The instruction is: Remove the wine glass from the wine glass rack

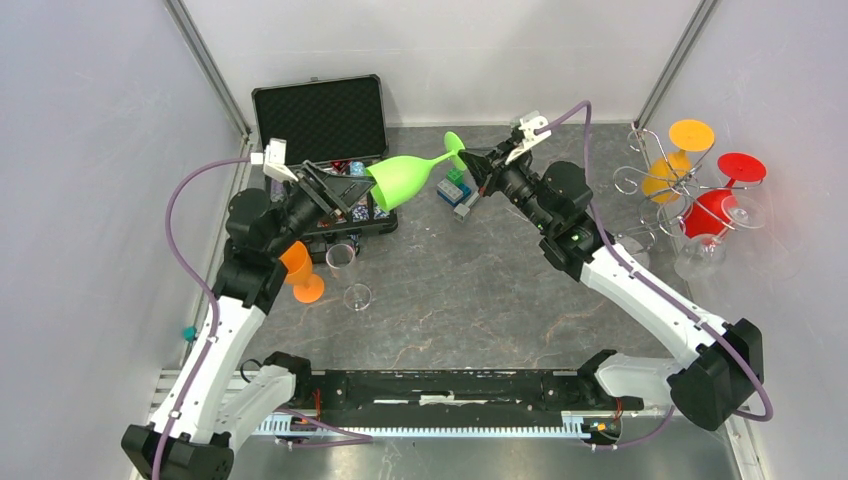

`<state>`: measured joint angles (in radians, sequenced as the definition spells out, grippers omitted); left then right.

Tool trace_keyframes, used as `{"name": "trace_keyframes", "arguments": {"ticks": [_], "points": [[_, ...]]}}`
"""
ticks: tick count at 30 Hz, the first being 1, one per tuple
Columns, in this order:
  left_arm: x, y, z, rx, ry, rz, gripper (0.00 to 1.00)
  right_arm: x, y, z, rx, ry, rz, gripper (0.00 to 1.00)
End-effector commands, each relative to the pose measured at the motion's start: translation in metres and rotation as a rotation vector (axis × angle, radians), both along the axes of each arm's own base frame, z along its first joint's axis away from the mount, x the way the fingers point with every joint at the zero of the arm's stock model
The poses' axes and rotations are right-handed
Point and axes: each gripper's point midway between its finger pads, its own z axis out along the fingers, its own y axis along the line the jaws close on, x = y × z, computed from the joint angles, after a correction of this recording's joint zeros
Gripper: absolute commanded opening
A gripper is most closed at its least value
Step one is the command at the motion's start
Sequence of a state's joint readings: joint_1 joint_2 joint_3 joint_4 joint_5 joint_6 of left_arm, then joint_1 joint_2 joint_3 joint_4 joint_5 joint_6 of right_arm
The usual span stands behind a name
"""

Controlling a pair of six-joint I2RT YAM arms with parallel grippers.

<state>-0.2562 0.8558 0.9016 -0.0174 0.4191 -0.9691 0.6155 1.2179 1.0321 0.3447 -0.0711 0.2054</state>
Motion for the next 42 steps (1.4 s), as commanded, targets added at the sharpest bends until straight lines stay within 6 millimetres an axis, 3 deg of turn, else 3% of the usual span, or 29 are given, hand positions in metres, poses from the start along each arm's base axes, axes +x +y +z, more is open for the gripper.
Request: {"name": "trace_keyframes", "arguments": {"ticks": [1, 8, 15, 22, 30, 31, 34, 36, 39, 42], "points": [[-0.001, 0.014, 0.011, -0.016, -0.030, 0.097, 0.61, 0.003, -0.005, 0.009, 0.060, -0.011, -0.046, 0.00], [-0.004, 0.017, 0.016, -0.043, -0.050, 0.113, 0.75, 0.006, -0.010, 0.008, 0.087, 0.001, -0.076, 0.00], [-0.016, -0.016, 0.033, -0.084, -0.123, -0.091, 0.73, 0.001, 0.007, 0.001, 0.087, 0.025, 0.011, 0.00], [-0.016, -0.038, 0.025, -0.053, -0.106, -0.161, 0.52, -0.002, 0.017, -0.004, 0.076, 0.037, 0.066, 0.00], [-0.007, -0.044, 0.011, 0.031, -0.082, -0.134, 0.02, -0.005, 0.018, -0.013, 0.022, 0.040, 0.083, 0.00], [-0.006, -0.043, 0.009, 0.049, -0.082, -0.126, 0.02, -0.005, 0.017, -0.013, 0.008, 0.037, 0.081, 0.03], [-0.005, -0.038, 0.002, 0.142, -0.073, -0.101, 0.02, -0.002, 0.009, -0.017, -0.063, 0.032, 0.040, 0.43], [-0.006, -0.036, -0.005, 0.233, -0.060, -0.100, 0.02, 0.000, -0.005, -0.019, -0.124, 0.014, -0.023, 0.61], [-0.012, -0.036, -0.027, 0.411, -0.013, -0.121, 0.02, 0.003, -0.034, -0.020, -0.211, -0.009, -0.154, 0.74], [-0.019, -0.041, -0.048, 0.571, 0.036, -0.179, 0.02, 0.001, -0.063, -0.020, -0.285, -0.025, -0.270, 0.77]]}}
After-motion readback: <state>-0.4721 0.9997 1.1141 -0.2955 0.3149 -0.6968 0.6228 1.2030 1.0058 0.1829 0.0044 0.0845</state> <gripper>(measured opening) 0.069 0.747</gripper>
